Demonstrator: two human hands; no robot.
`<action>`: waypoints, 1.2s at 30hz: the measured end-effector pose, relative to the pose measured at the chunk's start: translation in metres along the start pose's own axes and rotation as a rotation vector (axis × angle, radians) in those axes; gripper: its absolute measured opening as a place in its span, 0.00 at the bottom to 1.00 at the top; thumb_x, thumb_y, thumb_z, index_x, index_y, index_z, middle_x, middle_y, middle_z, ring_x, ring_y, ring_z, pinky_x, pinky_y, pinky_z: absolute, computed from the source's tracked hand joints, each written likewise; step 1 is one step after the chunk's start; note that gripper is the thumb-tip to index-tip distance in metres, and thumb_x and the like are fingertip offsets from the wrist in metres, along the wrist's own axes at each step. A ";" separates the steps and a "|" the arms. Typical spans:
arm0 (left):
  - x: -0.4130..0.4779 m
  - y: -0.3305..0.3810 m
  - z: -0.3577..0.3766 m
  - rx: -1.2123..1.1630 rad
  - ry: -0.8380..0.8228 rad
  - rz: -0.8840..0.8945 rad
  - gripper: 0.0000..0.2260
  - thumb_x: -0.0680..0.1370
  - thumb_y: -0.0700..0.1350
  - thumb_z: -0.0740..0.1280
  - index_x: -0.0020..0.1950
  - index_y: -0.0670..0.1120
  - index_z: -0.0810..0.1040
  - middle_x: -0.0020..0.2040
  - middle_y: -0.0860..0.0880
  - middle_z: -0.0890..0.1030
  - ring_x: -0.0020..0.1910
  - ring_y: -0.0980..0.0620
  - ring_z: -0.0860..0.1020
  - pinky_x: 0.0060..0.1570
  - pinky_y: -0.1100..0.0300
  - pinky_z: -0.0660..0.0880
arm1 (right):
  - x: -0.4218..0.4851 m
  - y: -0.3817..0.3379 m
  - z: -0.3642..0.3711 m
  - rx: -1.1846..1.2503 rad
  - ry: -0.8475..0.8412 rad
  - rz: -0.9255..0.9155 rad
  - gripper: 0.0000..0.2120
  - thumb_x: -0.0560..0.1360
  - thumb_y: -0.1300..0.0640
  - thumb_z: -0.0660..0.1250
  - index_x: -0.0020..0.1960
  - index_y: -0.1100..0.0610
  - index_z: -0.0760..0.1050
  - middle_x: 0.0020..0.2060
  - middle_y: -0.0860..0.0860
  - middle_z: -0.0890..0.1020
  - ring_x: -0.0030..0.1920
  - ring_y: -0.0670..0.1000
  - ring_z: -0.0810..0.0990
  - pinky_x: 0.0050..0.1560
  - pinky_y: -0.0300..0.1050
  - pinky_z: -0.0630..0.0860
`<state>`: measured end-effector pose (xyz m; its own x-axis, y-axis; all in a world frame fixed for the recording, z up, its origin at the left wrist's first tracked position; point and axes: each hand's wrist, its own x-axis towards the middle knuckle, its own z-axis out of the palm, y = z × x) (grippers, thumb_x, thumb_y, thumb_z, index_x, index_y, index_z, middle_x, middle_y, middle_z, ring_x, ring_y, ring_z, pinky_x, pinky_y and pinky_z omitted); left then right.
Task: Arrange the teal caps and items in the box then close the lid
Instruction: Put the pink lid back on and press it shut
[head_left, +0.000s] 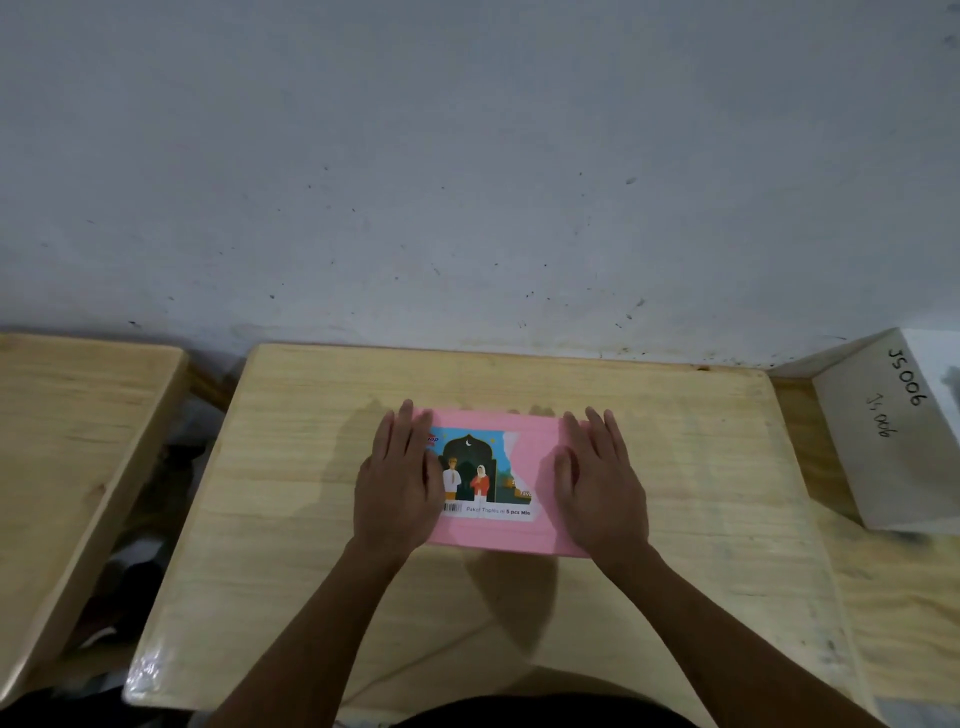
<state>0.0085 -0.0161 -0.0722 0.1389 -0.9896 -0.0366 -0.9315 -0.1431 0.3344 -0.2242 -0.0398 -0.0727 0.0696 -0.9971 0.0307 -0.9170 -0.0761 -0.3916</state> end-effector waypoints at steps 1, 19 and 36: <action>0.000 0.000 0.001 -0.012 0.004 -0.002 0.24 0.79 0.52 0.49 0.75 0.50 0.61 0.78 0.49 0.60 0.77 0.46 0.58 0.56 0.46 0.77 | 0.000 0.000 -0.001 0.014 0.001 0.003 0.22 0.81 0.49 0.52 0.73 0.53 0.66 0.74 0.54 0.66 0.77 0.54 0.56 0.62 0.56 0.74; -0.011 -0.003 0.001 -0.542 0.163 -0.615 0.21 0.81 0.55 0.55 0.36 0.45 0.76 0.35 0.45 0.79 0.41 0.41 0.79 0.41 0.53 0.74 | -0.028 0.012 -0.027 1.067 -0.076 0.589 0.11 0.81 0.54 0.60 0.57 0.41 0.77 0.56 0.46 0.81 0.54 0.48 0.78 0.53 0.49 0.76; 0.115 0.018 0.003 -0.542 0.044 -0.536 0.23 0.80 0.54 0.55 0.41 0.41 0.81 0.41 0.41 0.82 0.44 0.40 0.79 0.45 0.52 0.75 | 0.095 0.039 -0.028 1.191 -0.033 0.690 0.14 0.76 0.57 0.63 0.53 0.40 0.81 0.55 0.45 0.82 0.59 0.55 0.79 0.60 0.60 0.77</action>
<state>0.0064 -0.1321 -0.0732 0.5492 -0.7835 -0.2906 -0.4392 -0.5665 0.6973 -0.2643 -0.1371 -0.0592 -0.2334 -0.8311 -0.5047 0.1169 0.4913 -0.8631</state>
